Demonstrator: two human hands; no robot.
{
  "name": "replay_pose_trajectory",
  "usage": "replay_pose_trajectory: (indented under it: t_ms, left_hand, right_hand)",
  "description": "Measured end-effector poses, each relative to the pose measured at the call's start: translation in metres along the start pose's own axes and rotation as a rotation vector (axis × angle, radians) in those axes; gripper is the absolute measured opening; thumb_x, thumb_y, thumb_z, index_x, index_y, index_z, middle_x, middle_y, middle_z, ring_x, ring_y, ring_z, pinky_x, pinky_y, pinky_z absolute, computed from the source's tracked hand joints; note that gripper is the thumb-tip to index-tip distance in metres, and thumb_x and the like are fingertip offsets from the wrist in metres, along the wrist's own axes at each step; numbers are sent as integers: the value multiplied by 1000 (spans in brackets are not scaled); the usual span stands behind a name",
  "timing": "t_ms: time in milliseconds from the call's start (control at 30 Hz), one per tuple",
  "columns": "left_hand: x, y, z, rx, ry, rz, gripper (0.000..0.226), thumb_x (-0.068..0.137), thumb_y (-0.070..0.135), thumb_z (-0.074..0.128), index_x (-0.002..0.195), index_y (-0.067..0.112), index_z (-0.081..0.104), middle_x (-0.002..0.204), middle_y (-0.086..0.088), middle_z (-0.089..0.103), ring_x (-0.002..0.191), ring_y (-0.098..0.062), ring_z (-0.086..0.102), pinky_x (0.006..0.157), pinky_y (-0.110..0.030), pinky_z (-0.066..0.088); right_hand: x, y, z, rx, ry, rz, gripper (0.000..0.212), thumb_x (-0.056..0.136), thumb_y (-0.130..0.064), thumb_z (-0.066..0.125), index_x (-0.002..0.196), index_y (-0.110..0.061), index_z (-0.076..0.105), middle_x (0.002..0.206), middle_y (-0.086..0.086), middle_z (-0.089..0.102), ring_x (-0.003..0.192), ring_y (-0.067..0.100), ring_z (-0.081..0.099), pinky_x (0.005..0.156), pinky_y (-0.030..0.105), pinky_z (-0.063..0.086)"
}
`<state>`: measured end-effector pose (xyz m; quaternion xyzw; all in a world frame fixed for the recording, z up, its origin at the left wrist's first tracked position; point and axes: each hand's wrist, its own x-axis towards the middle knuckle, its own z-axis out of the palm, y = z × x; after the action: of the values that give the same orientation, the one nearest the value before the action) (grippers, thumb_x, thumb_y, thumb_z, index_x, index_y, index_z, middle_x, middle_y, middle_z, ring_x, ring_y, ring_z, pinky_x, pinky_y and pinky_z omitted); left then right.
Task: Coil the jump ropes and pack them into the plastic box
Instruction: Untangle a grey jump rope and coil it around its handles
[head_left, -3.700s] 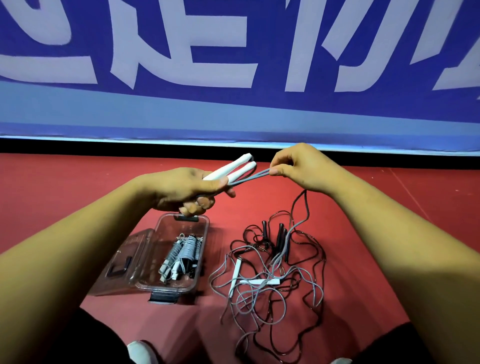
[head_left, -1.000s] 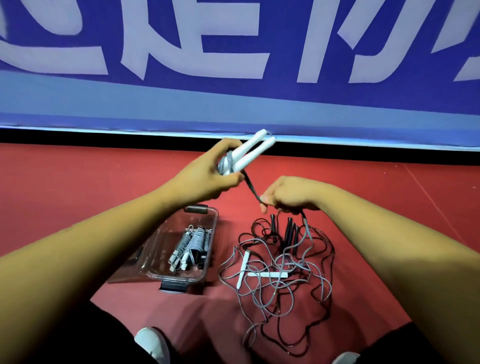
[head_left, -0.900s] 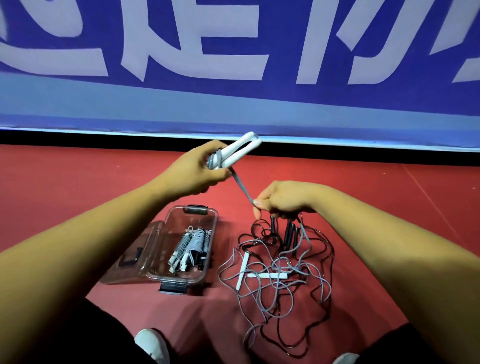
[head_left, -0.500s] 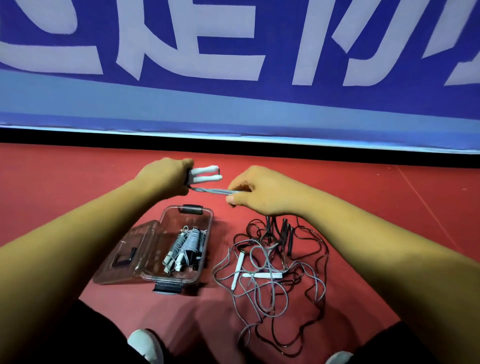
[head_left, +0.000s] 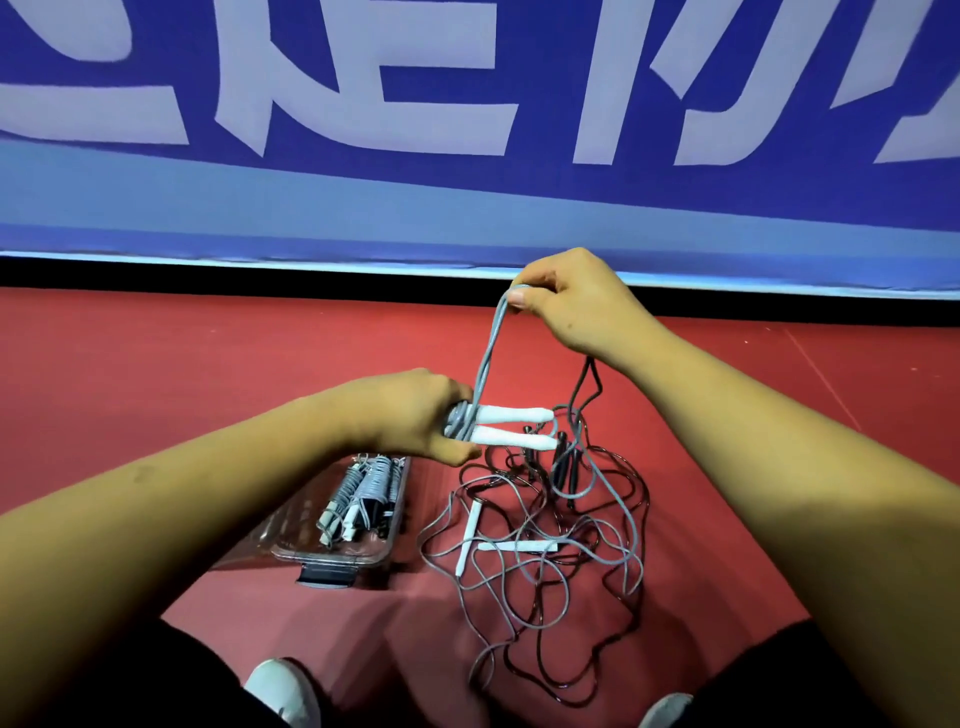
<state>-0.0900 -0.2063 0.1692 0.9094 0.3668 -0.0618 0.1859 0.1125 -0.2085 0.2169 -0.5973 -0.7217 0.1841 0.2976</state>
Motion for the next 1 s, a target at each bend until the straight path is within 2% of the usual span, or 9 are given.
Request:
replay_pose_trajectory:
  t_ms: [233, 300, 367, 467, 533, 600, 667, 867, 1000]
  left_hand:
    - [-7, 10, -2, -242, 89, 118, 32, 85, 20, 73, 79, 31, 44, 63, 8, 50, 53, -4, 45, 52, -15, 33]
    - [-9, 9, -3, -332, 196, 128, 31, 85, 25, 74, 93, 32, 45, 70, 3, 54, 57, -8, 42, 56, -26, 37]
    - [-11, 5, -7, -423, 314, 105, 49, 86, 28, 73, 120, 38, 40, 80, -9, 61, 59, -13, 44, 57, -29, 38]
    - [-12, 0, -18, -542, 401, 152, 67, 89, 18, 71, 144, 38, 38, 111, 9, 65, 75, -8, 59, 71, -21, 48]
    - [-11, -9, -23, -550, 445, 108, 50, 89, 15, 72, 132, 32, 53, 93, 20, 64, 62, -6, 56, 60, -18, 47]
    - [-8, -20, -27, -539, 482, -13, 31, 87, 18, 73, 113, 27, 59, 64, 16, 58, 46, -9, 46, 46, -22, 42]
    - [-7, -30, -30, -581, 490, -97, 22, 86, 18, 74, 101, 20, 57, 55, 8, 54, 43, -14, 44, 42, -25, 40]
    - [-3, -45, -27, -198, 447, -227, 32, 78, 18, 76, 89, 16, 46, 72, -2, 65, 49, -16, 62, 47, -27, 47]
    - [4, -44, -17, 72, 448, -299, 36, 75, 22, 72, 90, 20, 40, 76, -5, 58, 67, -35, 53, 55, -35, 40]
  right_hand:
    - [6, 27, 4, 158, -12, 54, 14, 88, -21, 69, 84, -8, 73, 75, 3, 66, 65, 13, 51, 64, 27, 41]
    - [4, 36, 4, 220, -43, 61, 7, 87, -14, 70, 82, -10, 71, 74, 6, 66, 66, 10, 51, 65, 26, 41]
    - [0, 42, 7, 250, -113, 81, 7, 86, -10, 69, 80, -11, 71, 64, 2, 64, 57, 7, 50, 57, 23, 41]
    - [-7, 42, 18, 260, -257, 188, 14, 87, -18, 68, 74, -18, 71, 52, 1, 44, 45, 12, 33, 45, 21, 28]
    - [-9, 39, 25, 271, -398, 229, 18, 94, -21, 62, 81, -17, 74, 58, 4, 47, 49, 16, 35, 47, 24, 30]
    - [-11, 34, 30, 282, -494, 232, 22, 97, -24, 57, 88, -14, 74, 62, 5, 50, 51, 16, 39, 50, 25, 33]
    - [-13, 26, 33, 268, -532, 194, 23, 99, -24, 54, 91, -13, 73, 62, 5, 52, 51, 17, 40, 50, 25, 34]
    - [-16, -8, 39, -15, -513, -48, 27, 97, -27, 57, 88, -6, 70, 57, 1, 47, 44, 7, 35, 47, 19, 29]
    - [-20, -23, 46, -150, -490, -169, 40, 92, -23, 61, 62, -1, 45, 57, 6, 29, 52, 17, 24, 48, 29, 19]
